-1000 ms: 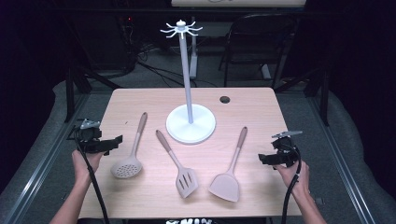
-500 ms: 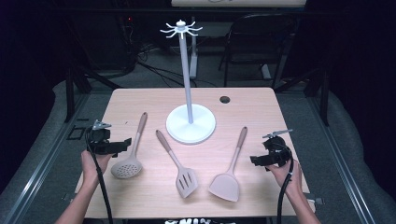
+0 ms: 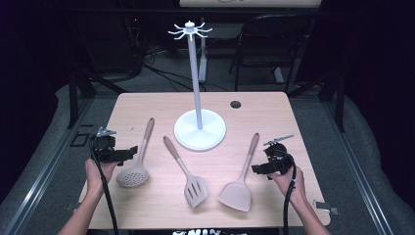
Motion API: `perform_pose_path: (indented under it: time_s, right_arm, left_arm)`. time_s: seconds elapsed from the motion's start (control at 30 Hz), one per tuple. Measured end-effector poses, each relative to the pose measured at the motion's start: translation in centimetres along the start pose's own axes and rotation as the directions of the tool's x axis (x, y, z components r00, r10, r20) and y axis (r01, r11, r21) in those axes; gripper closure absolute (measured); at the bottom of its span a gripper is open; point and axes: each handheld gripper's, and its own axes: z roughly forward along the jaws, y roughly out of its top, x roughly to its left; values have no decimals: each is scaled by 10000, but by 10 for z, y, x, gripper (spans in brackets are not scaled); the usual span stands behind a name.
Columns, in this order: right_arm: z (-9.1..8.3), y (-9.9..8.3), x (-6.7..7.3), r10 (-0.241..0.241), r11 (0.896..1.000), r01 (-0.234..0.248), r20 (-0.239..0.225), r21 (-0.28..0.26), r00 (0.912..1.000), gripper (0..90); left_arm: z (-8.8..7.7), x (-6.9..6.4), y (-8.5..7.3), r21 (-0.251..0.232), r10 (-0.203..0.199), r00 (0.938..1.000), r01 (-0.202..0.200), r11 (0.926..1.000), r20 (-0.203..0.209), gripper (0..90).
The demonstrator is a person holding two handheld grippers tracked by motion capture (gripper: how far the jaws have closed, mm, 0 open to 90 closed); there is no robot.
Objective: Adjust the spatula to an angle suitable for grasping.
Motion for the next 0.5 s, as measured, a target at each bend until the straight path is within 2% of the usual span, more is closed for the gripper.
perform_pose_path:
  time_s: [0.03, 0.1, 0.2, 0.37, 0.5]
  right_arm:
    - [4, 0, 2, 90, 9999, -92, -258, -101, 9996, 248]
    - [6, 1, 3, 34, 10000, -36, -285, -62, 9996, 254]
    - [18, 4, 9, 57, 9999, -51, -603, 108, 9982, 287]
    - [31, 9, 18, -133, 9988, 160, -568, 470, 9983, 345]
    - [38, 12, 21, -62, 9976, 91, -438, 683, 9990, 382]
  left_arm:
    - [0, 0, 0, 16, 6, 10000, -6, 10000, 5, 68]
    - [0, 0, 0, 41, 1, 10000, -1, 10000, 17, 68]
    - [1, 1, -1, 76, -8, 10000, 8, 10000, 36, 68]
    - [1, 1, -1, 55, -9, 10000, 9, 10000, 80, 68]
    - [2, 0, -1, 110, 54, 10000, -54, 9999, 60, 68]
